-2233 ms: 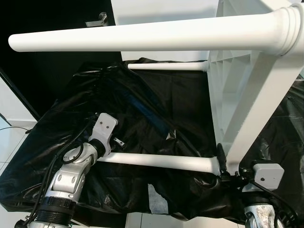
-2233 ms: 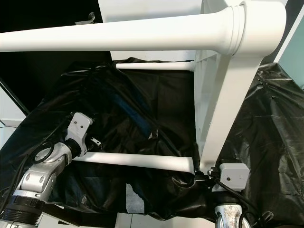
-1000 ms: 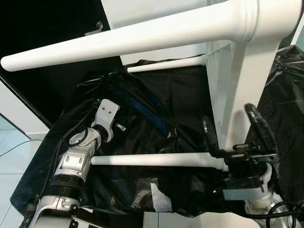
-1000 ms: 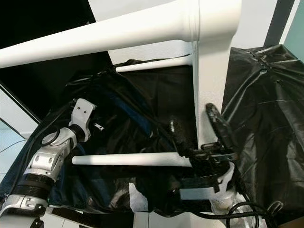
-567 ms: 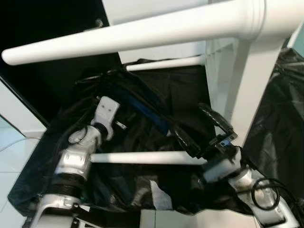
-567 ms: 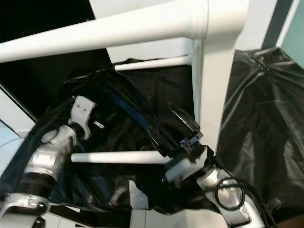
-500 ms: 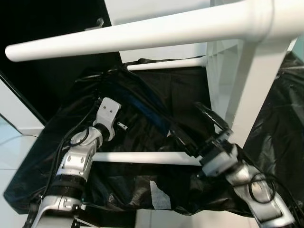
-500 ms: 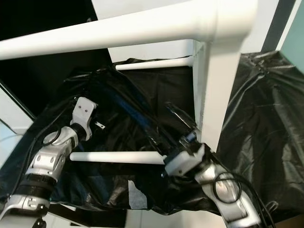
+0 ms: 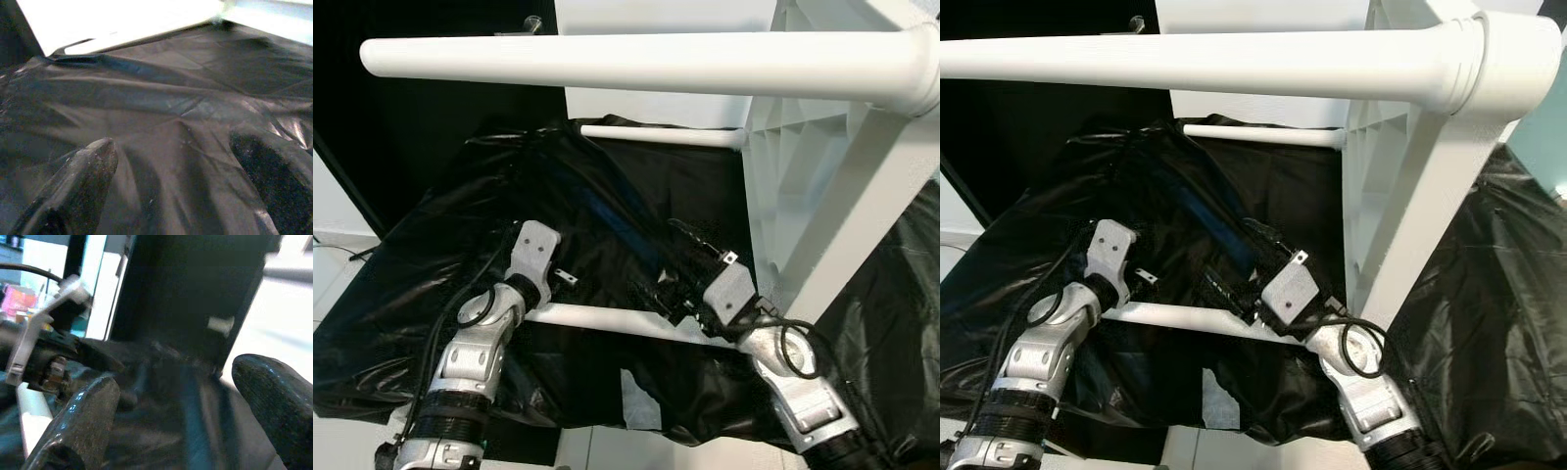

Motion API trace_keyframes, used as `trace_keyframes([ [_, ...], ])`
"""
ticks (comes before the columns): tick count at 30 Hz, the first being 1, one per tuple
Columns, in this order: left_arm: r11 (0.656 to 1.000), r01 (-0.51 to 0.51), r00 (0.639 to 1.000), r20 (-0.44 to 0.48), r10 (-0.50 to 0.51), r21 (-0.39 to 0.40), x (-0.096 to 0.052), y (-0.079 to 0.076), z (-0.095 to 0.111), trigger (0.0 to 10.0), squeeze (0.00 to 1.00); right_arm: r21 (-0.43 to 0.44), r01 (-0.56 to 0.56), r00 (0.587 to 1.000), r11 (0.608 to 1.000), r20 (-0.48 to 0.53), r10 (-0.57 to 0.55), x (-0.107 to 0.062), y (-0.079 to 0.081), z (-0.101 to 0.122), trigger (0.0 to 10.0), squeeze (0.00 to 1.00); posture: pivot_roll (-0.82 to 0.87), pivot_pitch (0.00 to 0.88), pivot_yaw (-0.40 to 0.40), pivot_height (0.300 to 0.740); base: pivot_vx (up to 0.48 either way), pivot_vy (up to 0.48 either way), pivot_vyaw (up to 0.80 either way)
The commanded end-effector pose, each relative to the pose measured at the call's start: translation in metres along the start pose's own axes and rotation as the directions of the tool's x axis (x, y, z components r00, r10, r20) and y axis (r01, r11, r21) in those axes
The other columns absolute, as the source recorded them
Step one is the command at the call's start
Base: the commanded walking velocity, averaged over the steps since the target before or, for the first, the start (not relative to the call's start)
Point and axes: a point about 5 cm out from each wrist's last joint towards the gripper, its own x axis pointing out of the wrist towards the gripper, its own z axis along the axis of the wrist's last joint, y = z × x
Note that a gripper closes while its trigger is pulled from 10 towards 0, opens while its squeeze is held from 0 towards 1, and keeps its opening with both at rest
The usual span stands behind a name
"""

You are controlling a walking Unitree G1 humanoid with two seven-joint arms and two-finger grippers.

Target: Building children table

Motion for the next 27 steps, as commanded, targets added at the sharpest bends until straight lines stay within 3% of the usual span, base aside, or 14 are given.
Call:
trace_keyframes([
  [1,0.980,-0.195,0.981,0.001,0.195,-0.034,-0.004,0.009,-0.002,10.0,0.00,0.066,0.043,0.998,0.997,-0.046,-0.040,0.000,-0.007,-0.006,10.0,0.00,0.10,0.000,-0.070,0.740,0.000,0.000,0.00],
  [7,0.959,-0.249,0.966,0.038,0.256,-0.138,-0.003,0.013,0.000,10.0,0.00,0.121,0.133,0.989,0.984,-0.082,-0.123,0.008,-0.013,-0.010,10.0,0.00,0.10,0.000,-0.069,0.740,0.000,0.000,0.00],
  [9,0.942,-0.261,0.959,0.058,0.278,-0.210,-0.002,0.014,0.002,10.0,0.00,0.171,0.231,0.971,0.958,-0.109,-0.215,0.015,-0.017,-0.012,10.0,0.00,0.10,0.000,-0.071,0.740,0.000,0.000,0.00],
  [12,0.939,-0.256,0.959,0.064,0.277,-0.228,-0.002,0.014,0.002,10.0,0.00,0.193,0.242,0.968,0.951,-0.119,-0.222,0.018,-0.017,-0.013,10.0,0.00,0.10,0.000,-0.073,0.740,0.000,0.000,0.00],
  [19,0.939,-0.241,0.959,0.088,0.269,-0.246,-0.001,0.008,0.005,10.0,0.00,0.231,0.256,0.962,0.939,-0.155,-0.224,0.032,-0.017,-0.018,10.0,0.00,0.10,0.000,-0.068,0.740,0.000,0.000,0.00],
  [27,0.947,-0.263,0.959,0.063,0.278,-0.185,-0.004,0.005,0.004,10.0,0.00,0.192,0.252,0.954,0.949,-0.212,-0.210,0.028,-0.017,-0.030,10.0,0.00,0.10,0.000,-0.018,0.740,0.000,0.000,0.00],
])
